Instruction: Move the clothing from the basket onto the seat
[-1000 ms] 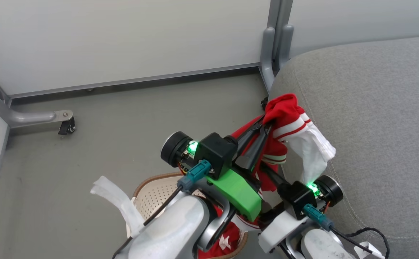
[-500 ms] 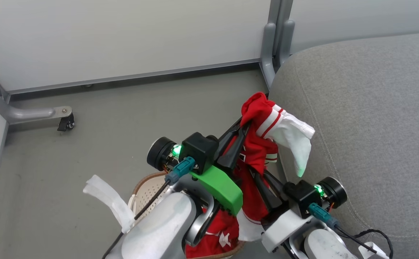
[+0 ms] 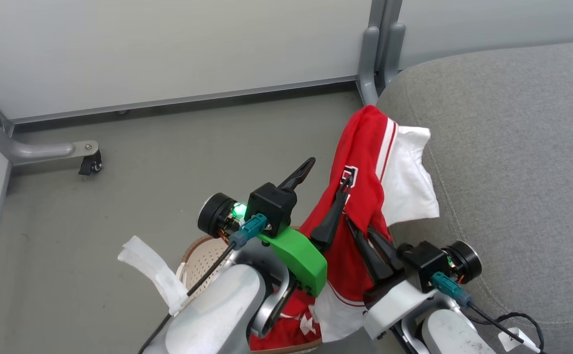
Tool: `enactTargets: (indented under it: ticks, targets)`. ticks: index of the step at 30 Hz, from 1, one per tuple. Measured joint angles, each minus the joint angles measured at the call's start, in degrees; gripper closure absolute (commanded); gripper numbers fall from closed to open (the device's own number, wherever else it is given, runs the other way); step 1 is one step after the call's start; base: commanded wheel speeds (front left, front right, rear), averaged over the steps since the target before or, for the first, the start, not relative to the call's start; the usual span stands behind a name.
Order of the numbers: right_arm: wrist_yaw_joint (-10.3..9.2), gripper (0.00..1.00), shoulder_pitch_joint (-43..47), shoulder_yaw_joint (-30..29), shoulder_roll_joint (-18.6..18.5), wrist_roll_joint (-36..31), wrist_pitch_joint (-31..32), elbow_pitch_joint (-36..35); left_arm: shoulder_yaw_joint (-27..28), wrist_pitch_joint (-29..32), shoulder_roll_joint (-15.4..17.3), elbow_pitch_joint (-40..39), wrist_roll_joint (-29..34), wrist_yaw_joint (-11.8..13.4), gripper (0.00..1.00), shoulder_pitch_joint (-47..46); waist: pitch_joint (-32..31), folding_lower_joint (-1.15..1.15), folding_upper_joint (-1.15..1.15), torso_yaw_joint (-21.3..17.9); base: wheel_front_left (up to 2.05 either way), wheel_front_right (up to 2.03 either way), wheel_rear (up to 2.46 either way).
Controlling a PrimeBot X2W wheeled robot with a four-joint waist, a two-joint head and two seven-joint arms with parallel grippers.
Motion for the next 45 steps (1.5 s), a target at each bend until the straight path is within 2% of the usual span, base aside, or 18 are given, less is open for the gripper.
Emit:
enactTargets:
  ticks: [14,20,25,33,45]
  targets:
    - [0.00,1.00,0.00,-1.52,0.03,0.00,0.00,-0.57,-0.35,-0.10,0.34,-0.35,-0.03,0.76,0.00,-0.37,0.64,0.00,0.00,-0.79,0.00,0.00,0.00]
    - [0.00,1.00,-0.08,-4.32,0.03,-0.79,0.00,-3.61,-0.33,-0.98,1.33,-1.16,0.08,0.91,0.00,-0.59,1.45,0.00,0.00,-2.98,0.00,0.00,0.00]
    - [0.00,1.00,-0.63,-5.93,0.04,-2.15,0.00,-6.66,-0.93,-1.01,2.30,-2.37,0.96,0.51,0.00,-1.27,2.55,0.00,0.00,-6.37,0.00,0.00,0.00]
    - [0.00,1.00,0.54,-10.10,0.00,-2.66,0.00,-11.61,-1.57,-1.04,3.91,-3.27,1.68,0.20,0.00,-1.51,4.80,0.00,0.00,-14.05,0.00,0.00,0.00]
    - [0.00,1.00,4.54,-13.96,-0.02,-3.10,0.00,-15.21,-2.79,-0.41,5.21,-3.75,2.03,0.12,0.00,-1.54,7.86,0.00,0.00,-24.72,0.00,0.00,0.00]
